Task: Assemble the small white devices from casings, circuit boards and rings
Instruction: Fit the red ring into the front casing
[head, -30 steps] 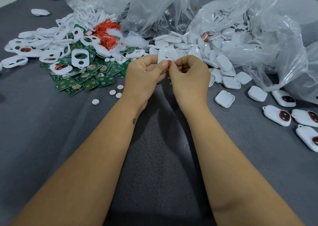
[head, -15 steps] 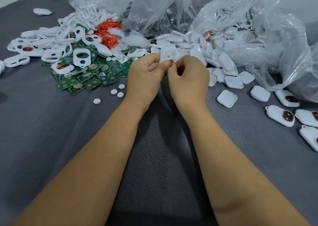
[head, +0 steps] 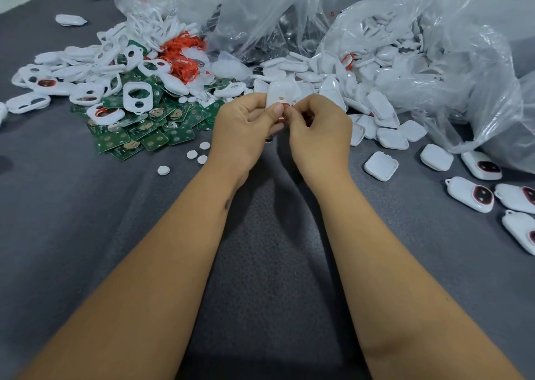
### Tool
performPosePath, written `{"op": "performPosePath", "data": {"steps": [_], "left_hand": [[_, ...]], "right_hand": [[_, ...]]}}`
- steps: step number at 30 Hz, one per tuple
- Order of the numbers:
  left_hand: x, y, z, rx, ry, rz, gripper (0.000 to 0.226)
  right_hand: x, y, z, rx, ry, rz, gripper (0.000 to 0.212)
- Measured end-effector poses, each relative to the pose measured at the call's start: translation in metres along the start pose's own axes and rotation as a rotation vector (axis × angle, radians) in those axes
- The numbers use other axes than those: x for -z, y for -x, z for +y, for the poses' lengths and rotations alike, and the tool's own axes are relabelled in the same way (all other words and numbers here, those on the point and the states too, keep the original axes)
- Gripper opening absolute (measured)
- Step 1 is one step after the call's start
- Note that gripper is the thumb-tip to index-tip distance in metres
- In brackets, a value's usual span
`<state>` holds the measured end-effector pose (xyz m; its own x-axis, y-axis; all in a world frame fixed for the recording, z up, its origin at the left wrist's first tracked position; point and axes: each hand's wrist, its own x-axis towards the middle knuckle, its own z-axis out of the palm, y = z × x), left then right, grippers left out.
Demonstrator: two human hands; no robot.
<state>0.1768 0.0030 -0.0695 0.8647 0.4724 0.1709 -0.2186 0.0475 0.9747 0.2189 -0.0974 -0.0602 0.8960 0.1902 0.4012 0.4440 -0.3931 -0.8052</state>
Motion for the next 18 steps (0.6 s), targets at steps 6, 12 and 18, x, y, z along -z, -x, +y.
{"op": "performPosePath", "data": {"steps": [6, 12, 18], "left_hand": [[-0.0005, 0.0008, 0.0029, 0.05, -0.06, 0.035, 0.021], [0.0014, -0.0015, 0.0079, 0.127, 0.079, 0.085, 0.021], [0.0046, -0.0023, 0.0101, 0.163, 0.042, 0.094, 0.022]], "right_hand": [[0.0009, -0.0011, -0.0023, -0.113, -0.181, -0.019, 0.018], [0.0079, -0.0007, -0.0025, -0.04, -0.348, -0.13, 0.019], [0.0042, -0.0002, 0.0017, 0.18, -0.132, -0.153, 0.011]]}}
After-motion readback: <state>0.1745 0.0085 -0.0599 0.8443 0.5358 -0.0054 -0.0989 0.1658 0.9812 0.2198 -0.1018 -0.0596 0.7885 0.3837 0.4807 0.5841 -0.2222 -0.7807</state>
